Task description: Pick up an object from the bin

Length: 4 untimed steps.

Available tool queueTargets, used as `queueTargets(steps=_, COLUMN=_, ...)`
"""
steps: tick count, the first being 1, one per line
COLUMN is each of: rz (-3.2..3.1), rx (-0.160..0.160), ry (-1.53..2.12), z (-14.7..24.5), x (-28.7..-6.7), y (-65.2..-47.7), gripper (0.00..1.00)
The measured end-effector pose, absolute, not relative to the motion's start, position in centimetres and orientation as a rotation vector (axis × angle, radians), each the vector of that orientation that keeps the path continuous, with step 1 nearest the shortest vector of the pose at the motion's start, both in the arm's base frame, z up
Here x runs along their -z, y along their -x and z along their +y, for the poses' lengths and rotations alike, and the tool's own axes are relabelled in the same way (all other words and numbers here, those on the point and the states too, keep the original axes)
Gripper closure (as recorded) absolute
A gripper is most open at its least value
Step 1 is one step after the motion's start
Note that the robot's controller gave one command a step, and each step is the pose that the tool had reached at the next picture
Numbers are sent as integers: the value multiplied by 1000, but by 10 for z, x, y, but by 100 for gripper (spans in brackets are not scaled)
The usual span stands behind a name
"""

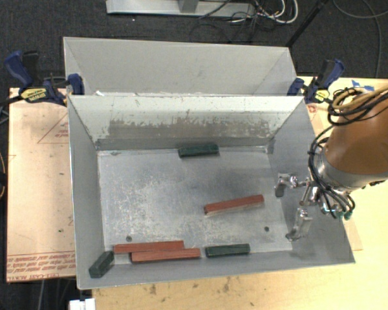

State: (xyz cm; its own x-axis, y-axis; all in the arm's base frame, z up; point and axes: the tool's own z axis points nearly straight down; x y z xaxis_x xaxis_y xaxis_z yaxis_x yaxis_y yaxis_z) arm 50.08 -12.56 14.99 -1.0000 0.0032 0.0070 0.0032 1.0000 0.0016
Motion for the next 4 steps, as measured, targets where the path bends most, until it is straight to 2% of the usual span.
queueTargets(steps=1, rz=-3142, rx=0, ry=0, z=-125, x=-154, y=-503, gripper=0)
queueTargets(steps=2, rz=-3145, rx=-3, ry=-155, z=-98, x=-121, y=-545, gripper=0)
queueTargets(steps=3, rz=-3123, rx=0, ry=-399, z=-85, x=-79, y=-575, gripper=0)
queueTargets(steps=4, rz=-3131, rx=2, ry=-300, z=-54, x=-71, y=-592, gripper=100)
